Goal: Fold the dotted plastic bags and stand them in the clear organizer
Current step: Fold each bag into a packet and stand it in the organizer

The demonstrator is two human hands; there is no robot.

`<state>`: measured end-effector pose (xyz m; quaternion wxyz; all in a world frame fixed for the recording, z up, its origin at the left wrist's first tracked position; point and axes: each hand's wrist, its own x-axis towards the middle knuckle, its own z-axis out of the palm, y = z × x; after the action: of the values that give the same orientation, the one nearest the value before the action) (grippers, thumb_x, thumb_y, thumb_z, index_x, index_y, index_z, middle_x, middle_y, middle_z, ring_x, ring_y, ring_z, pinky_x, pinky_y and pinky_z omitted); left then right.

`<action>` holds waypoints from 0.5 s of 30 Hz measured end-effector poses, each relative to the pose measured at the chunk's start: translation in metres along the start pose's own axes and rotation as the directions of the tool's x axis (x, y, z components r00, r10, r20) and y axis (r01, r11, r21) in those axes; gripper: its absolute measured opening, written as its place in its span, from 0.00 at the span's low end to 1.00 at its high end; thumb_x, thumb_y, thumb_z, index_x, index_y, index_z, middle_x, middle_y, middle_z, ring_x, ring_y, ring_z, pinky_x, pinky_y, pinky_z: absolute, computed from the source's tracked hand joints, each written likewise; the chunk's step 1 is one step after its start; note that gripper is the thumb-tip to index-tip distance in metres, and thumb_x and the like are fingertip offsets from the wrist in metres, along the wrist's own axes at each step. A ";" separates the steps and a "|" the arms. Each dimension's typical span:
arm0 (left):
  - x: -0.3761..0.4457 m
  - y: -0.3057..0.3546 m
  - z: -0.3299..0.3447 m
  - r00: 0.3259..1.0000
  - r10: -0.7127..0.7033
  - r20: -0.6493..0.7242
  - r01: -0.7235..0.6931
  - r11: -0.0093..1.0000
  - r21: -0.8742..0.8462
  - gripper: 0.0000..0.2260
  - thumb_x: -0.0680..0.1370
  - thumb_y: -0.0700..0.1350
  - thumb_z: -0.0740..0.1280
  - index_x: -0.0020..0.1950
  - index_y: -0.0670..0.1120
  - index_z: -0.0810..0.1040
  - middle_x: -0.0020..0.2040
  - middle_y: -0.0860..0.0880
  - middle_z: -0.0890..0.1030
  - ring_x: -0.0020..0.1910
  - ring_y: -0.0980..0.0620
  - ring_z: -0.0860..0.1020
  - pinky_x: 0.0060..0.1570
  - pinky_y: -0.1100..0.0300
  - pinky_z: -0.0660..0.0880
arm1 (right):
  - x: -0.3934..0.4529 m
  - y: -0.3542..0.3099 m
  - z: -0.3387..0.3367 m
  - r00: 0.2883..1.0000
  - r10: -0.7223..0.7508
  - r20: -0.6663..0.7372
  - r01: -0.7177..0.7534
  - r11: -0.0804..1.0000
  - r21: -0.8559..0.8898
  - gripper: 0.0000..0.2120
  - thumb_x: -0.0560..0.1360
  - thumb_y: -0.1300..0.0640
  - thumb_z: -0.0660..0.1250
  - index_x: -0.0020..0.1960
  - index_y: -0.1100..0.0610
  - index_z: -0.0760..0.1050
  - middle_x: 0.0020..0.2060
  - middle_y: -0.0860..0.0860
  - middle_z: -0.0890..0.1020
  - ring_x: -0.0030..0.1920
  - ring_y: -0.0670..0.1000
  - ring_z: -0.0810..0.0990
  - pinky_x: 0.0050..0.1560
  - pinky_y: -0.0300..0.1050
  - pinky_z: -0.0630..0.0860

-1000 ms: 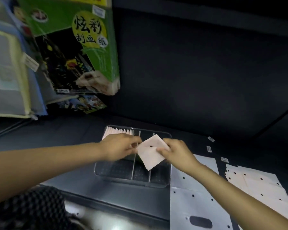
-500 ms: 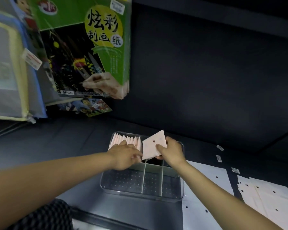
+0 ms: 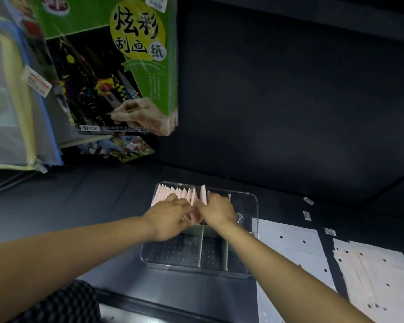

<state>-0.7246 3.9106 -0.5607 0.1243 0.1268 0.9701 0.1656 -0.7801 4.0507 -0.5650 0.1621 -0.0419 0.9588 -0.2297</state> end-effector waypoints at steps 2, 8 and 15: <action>0.001 -0.002 0.001 1.000 -0.001 -0.006 0.001 1.000 -0.010 0.14 0.80 0.51 0.58 0.65 0.57 0.71 0.61 0.55 0.74 0.55 0.53 0.65 0.58 0.58 0.68 | -0.002 0.007 0.002 1.000 -0.009 0.006 0.008 0.988 0.155 0.21 0.76 0.38 0.59 0.38 0.55 0.75 0.42 0.57 0.84 0.44 0.57 0.83 0.44 0.45 0.77; 0.001 -0.004 0.007 0.998 -0.005 -0.065 0.001 0.998 -0.059 0.17 0.80 0.52 0.58 0.69 0.54 0.67 0.62 0.55 0.74 0.57 0.55 0.65 0.57 0.62 0.66 | -0.001 0.024 0.008 1.000 -0.016 0.021 0.007 0.927 0.375 0.20 0.74 0.42 0.66 0.31 0.54 0.73 0.26 0.49 0.80 0.26 0.45 0.77 0.41 0.44 0.78; -0.010 0.001 0.002 0.990 0.045 -0.131 -0.047 0.999 -0.010 0.12 0.79 0.49 0.61 0.62 0.53 0.73 0.58 0.54 0.74 0.59 0.54 0.69 0.60 0.59 0.67 | 0.005 0.016 0.006 0.997 -0.007 0.077 -0.015 0.960 0.279 0.26 0.75 0.36 0.60 0.30 0.56 0.72 0.33 0.54 0.81 0.38 0.54 0.80 0.43 0.45 0.74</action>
<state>-0.7150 3.9091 -0.5604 0.0574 0.1372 0.9719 0.1827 -0.7827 4.0622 -0.5786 0.2040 -0.0256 0.9098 -0.3606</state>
